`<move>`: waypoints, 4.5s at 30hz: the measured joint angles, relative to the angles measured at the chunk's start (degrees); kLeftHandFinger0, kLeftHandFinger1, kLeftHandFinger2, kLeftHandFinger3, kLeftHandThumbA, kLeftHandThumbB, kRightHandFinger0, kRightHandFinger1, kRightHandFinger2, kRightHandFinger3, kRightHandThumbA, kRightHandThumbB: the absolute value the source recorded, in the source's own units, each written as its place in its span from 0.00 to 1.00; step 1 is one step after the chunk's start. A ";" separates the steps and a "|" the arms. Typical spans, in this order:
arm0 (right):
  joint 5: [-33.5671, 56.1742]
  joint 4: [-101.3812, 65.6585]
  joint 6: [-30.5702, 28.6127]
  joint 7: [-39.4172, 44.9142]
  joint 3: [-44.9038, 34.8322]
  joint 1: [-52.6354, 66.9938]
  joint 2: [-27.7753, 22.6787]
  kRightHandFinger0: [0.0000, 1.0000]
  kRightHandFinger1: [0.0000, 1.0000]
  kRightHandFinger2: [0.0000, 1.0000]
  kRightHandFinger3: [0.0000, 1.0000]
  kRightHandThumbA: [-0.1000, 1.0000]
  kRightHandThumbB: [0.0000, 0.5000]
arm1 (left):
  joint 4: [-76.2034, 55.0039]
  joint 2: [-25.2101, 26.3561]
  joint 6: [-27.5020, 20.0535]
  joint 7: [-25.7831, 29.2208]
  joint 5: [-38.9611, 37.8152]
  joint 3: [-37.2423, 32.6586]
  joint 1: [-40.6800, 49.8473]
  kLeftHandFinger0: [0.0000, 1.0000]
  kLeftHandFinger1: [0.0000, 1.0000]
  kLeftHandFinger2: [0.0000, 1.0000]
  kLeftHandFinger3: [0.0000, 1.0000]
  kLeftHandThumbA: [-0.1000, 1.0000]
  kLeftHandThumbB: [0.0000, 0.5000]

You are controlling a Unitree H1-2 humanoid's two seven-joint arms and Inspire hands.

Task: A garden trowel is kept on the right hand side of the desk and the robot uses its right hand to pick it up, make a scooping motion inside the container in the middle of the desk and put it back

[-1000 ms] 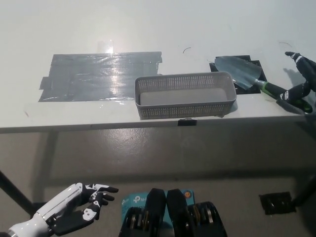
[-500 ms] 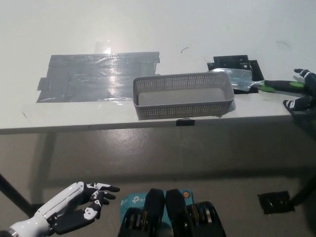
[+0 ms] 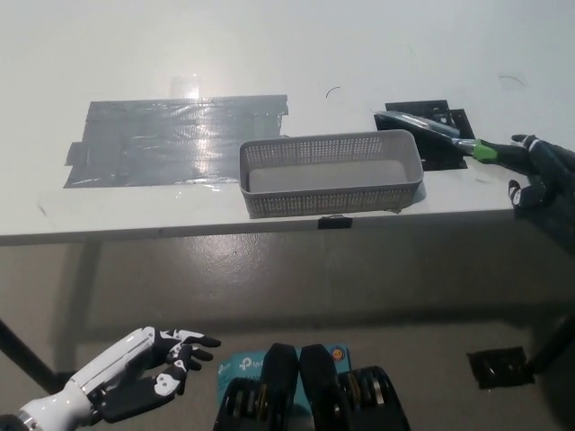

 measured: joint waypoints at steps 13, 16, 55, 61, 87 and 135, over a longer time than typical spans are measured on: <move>-3.12 4.47 -2.51 1.58 6.74 -6.17 -1.41 1.00 1.00 1.00 1.00 0.64 0.69 | 0.00 0.00 0.15 -0.06 -0.07 -0.03 -0.95 0.77 0.79 0.80 0.78 1.00 0.61; -3.63 5.07 -3.42 2.10 7.80 -6.05 -1.38 1.00 1.00 1.00 1.00 0.64 0.70 | 0.11 0.00 0.14 -0.12 -0.03 -0.26 -1.31 0.75 0.78 0.79 0.77 1.00 0.62; -7.43 5.30 -3.89 6.86 10.50 -7.46 0.68 0.17 0.34 0.59 0.79 0.05 0.00 | 0.39 -0.04 -0.89 -1.10 0.46 -2.11 -2.52 0.80 0.79 0.77 0.74 1.00 0.79; -8.47 4.92 -3.82 6.22 11.46 -7.39 0.95 0.01 0.42 0.54 0.18 0.00 0.20 | 0.39 -0.04 -0.91 -1.14 0.51 -2.13 -2.59 0.80 0.79 0.77 0.74 1.00 0.84; -14.57 -0.04 1.53 -0.21 12.80 -2.56 2.27 0.00 0.18 0.49 0.06 0.00 0.00 | 0.63 -0.04 -1.96 -2.73 0.76 -2.17 -3.01 0.81 0.79 0.73 0.72 1.00 0.89; -14.74 -4.69 -13.17 -27.37 0.85 4.28 -1.29 0.00 0.03 0.44 0.05 0.00 0.04 | 1.85 -0.03 -2.47 -3.67 0.59 -1.89 -1.43 0.79 0.76 0.73 0.70 1.00 0.92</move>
